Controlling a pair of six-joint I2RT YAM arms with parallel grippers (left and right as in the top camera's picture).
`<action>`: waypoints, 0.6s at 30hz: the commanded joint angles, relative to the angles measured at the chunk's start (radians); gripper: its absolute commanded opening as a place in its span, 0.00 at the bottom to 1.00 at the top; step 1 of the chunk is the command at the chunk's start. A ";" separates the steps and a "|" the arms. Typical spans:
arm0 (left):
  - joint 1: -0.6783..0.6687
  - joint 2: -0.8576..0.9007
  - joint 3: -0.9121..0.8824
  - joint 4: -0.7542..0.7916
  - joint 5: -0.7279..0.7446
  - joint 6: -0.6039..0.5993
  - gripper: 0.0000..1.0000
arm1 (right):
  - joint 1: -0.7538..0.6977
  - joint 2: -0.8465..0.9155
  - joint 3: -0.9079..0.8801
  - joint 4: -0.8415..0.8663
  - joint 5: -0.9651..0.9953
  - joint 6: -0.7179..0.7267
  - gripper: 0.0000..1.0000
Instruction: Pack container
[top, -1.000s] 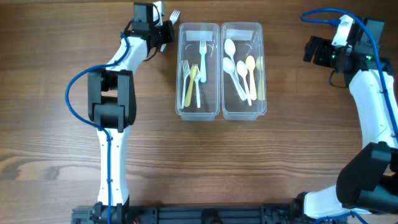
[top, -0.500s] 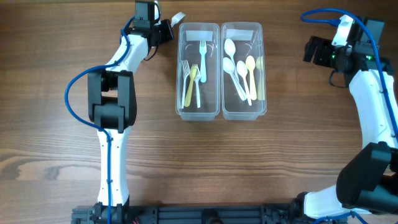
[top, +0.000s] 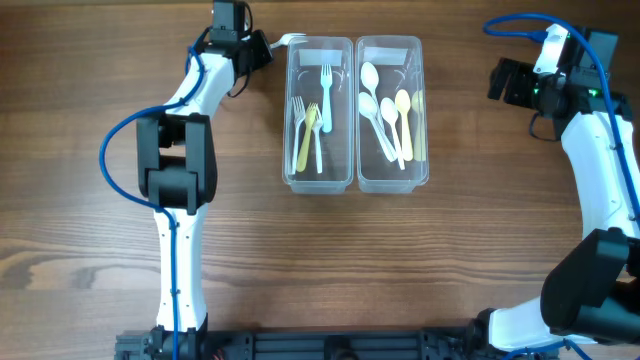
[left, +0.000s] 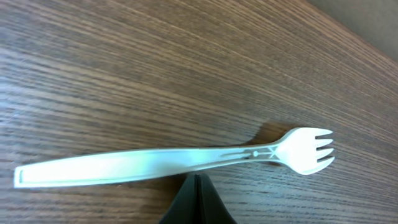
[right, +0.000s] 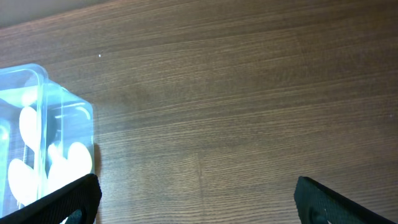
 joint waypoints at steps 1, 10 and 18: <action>0.013 -0.031 -0.021 -0.027 0.029 -0.015 0.04 | 0.004 -0.013 0.013 0.003 0.006 -0.010 1.00; 0.005 -0.171 -0.021 -0.017 0.222 -0.014 0.04 | 0.004 -0.013 0.013 0.003 0.006 -0.010 1.00; -0.031 -0.184 -0.021 0.140 0.168 -0.016 0.04 | 0.004 -0.013 0.013 0.003 0.006 -0.010 1.00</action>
